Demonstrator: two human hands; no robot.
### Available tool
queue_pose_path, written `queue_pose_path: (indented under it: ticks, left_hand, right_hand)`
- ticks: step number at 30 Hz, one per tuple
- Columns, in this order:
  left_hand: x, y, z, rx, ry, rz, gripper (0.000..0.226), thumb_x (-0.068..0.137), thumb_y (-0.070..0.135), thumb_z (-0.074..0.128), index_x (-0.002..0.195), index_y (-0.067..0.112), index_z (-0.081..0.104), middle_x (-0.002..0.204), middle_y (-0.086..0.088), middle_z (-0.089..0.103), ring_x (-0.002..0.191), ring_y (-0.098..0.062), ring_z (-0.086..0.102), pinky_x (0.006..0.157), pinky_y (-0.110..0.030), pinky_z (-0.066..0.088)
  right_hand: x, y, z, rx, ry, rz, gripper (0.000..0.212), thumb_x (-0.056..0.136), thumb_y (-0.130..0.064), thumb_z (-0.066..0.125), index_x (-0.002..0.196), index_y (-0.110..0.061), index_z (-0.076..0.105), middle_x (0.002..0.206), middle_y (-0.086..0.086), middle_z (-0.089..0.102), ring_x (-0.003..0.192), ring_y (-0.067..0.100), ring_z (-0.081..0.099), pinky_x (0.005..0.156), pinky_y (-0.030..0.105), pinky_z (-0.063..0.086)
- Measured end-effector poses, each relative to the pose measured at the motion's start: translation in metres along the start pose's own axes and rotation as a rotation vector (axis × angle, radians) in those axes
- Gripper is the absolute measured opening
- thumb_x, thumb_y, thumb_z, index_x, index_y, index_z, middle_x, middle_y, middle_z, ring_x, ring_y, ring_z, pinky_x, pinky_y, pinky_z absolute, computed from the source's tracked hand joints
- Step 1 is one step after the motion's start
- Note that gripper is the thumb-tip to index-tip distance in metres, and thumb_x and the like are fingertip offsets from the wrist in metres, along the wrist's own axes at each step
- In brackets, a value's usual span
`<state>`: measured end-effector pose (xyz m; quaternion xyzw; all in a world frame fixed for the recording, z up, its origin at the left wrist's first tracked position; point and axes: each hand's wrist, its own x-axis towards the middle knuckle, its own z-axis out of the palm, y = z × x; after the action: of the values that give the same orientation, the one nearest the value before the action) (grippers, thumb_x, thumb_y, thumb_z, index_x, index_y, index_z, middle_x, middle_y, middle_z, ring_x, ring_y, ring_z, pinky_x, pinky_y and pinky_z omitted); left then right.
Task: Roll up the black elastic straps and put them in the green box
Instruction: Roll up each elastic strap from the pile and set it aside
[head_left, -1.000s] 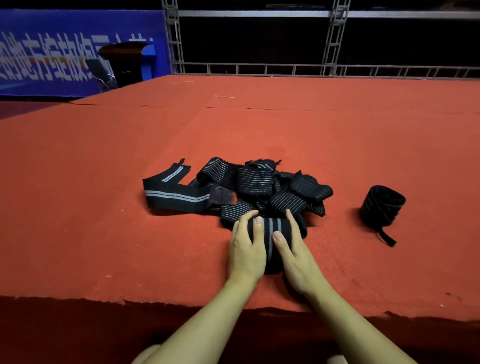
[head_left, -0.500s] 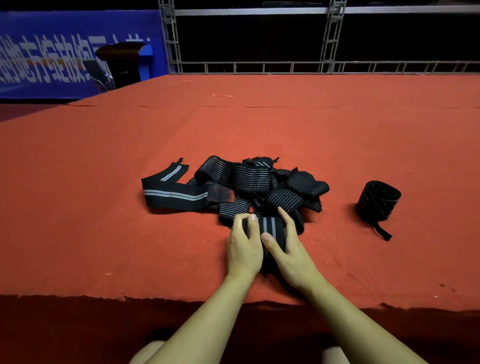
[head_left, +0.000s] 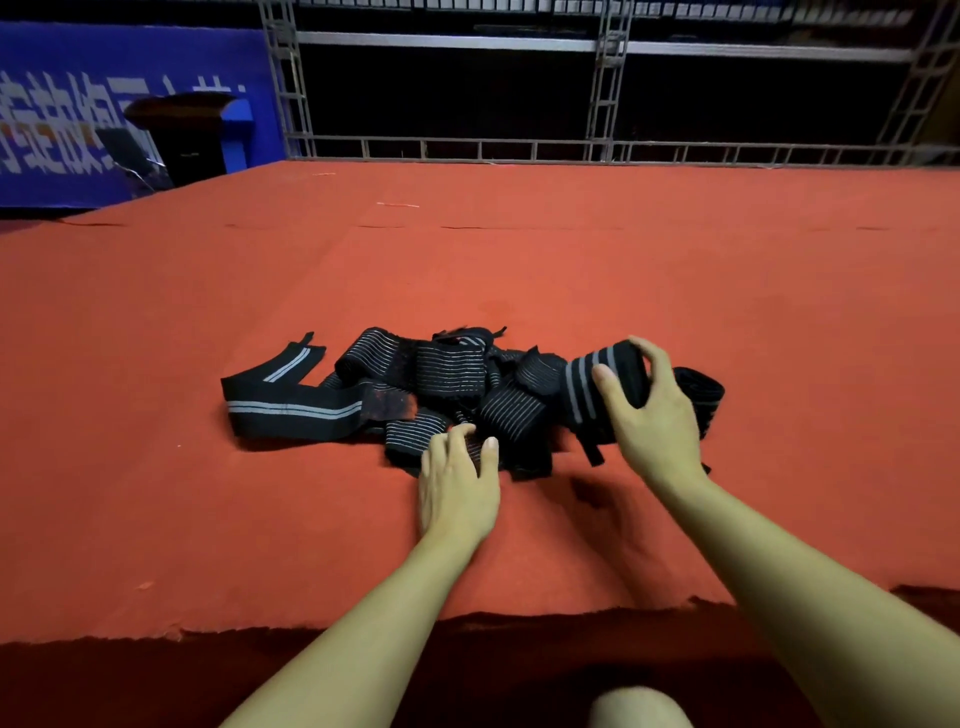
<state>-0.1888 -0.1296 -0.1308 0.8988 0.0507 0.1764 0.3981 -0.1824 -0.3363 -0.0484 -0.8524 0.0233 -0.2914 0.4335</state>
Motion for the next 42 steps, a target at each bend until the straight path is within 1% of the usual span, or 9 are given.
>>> queue_pose_path:
  ticks: [4, 9, 20, 26, 31, 33, 35, 38, 42]
  left_hand:
    - [0.006, 0.009, 0.008, 0.068, 0.067, 0.159, 0.056, 0.099, 0.054, 0.041, 0.14, 0.018, 0.053, 0.138, -0.004, 0.047, 0.13, -0.023, 0.041, 0.113, -0.04, 0.034]
    - [0.02, 0.021, 0.018, 0.154, 0.069, 0.3, 0.062, 0.097, 0.058, 0.036, 0.143, 0.02, 0.049, 0.15, 0.001, 0.041, 0.139, -0.022, 0.037, 0.118, -0.042, 0.033]
    - [0.064, 0.015, 0.053, 0.225, -0.066, 0.171, 0.083, 0.091, 0.075, 0.017, 0.161, 0.031, 0.011, 0.165, 0.002, 0.012, 0.152, -0.02, 0.015, 0.125, -0.044, 0.021]
    - [0.067, 0.015, 0.061, 0.313, -0.122, 0.174, 0.08, 0.095, 0.072, 0.014, 0.16, 0.028, 0.005, 0.168, 0.0, 0.0, 0.156, -0.02, 0.002, 0.128, -0.043, 0.011]
    - [0.067, 0.015, 0.06, 0.268, -0.09, 0.195, 0.082, 0.091, 0.075, 0.013, 0.158, 0.028, 0.012, 0.164, 0.002, 0.011, 0.152, -0.018, 0.011, 0.127, -0.042, 0.018]
    - [0.066, 0.015, 0.059, 0.213, -0.067, 0.208, 0.082, 0.092, 0.075, 0.021, 0.158, 0.026, 0.018, 0.159, 0.004, 0.017, 0.149, -0.017, 0.018, 0.125, -0.041, 0.022]
    - [0.066, 0.015, 0.057, 0.145, -0.049, 0.207, 0.082, 0.092, 0.073, 0.031, 0.157, 0.024, 0.025, 0.155, 0.006, 0.023, 0.145, -0.015, 0.025, 0.122, -0.036, 0.024]
    - [0.062, 0.015, 0.051, 0.018, -0.006, 0.195, 0.075, 0.089, 0.065, 0.048, 0.149, 0.02, 0.041, 0.146, 0.005, 0.034, 0.137, -0.013, 0.033, 0.118, -0.028, 0.024]
    - [0.059, 0.018, 0.037, -0.107, -0.031, 0.123, 0.044, 0.097, 0.038, 0.064, 0.135, 0.02, 0.057, 0.129, 0.006, 0.052, 0.127, -0.015, 0.048, 0.111, -0.03, 0.037]
  right_hand:
    - [0.058, 0.008, -0.017, -0.086, 0.057, 0.053, 0.054, 0.092, -0.062, 0.058, 0.14, -0.041, 0.045, 0.133, 0.0, 0.066, 0.122, 0.029, 0.061, 0.101, 0.043, 0.048]
    - [0.131, 0.018, -0.024, -0.27, -0.041, 0.037, 0.062, 0.092, -0.063, 0.056, 0.146, -0.037, 0.042, 0.14, 0.003, 0.061, 0.128, 0.033, 0.057, 0.104, 0.049, 0.046]
    - [0.228, 0.07, -0.011, -0.712, -0.337, -0.04, 0.059, 0.099, -0.058, 0.053, 0.152, -0.039, 0.035, 0.126, 0.019, 0.056, 0.116, 0.043, 0.055, 0.093, 0.051, 0.044]
    - [0.236, 0.122, -0.003, -0.868, -0.592, 0.111, 0.058, 0.097, -0.052, 0.062, 0.149, -0.04, 0.038, 0.128, 0.017, 0.054, 0.119, 0.041, 0.055, 0.097, 0.049, 0.046]
    - [0.224, 0.124, -0.001, -0.857, -0.592, 0.208, 0.065, 0.094, -0.056, 0.063, 0.151, -0.043, 0.036, 0.143, 0.017, 0.047, 0.133, 0.042, 0.047, 0.108, 0.051, 0.037]
    - [0.218, 0.107, 0.001, -0.799, -0.488, 0.116, 0.066, 0.092, -0.059, 0.063, 0.151, -0.041, 0.039, 0.143, 0.016, 0.049, 0.134, 0.04, 0.046, 0.107, 0.051, 0.037]
    - [0.209, 0.083, 0.005, -0.548, -0.461, -0.002, 0.055, 0.093, -0.056, 0.065, 0.14, -0.029, 0.055, 0.136, 0.011, 0.061, 0.126, 0.031, 0.056, 0.103, 0.045, 0.044]
    - [0.183, 0.04, 0.013, -0.227, -0.737, 0.008, 0.038, 0.094, -0.057, 0.064, 0.106, -0.022, 0.073, 0.108, 0.0, 0.076, 0.102, 0.018, 0.07, 0.091, 0.033, 0.053]
    - [0.149, 0.008, 0.025, -0.278, -1.05, 0.018, 0.039, 0.083, -0.06, 0.076, 0.099, -0.023, 0.076, 0.093, -0.006, 0.074, 0.08, 0.009, 0.067, 0.075, 0.025, 0.055]
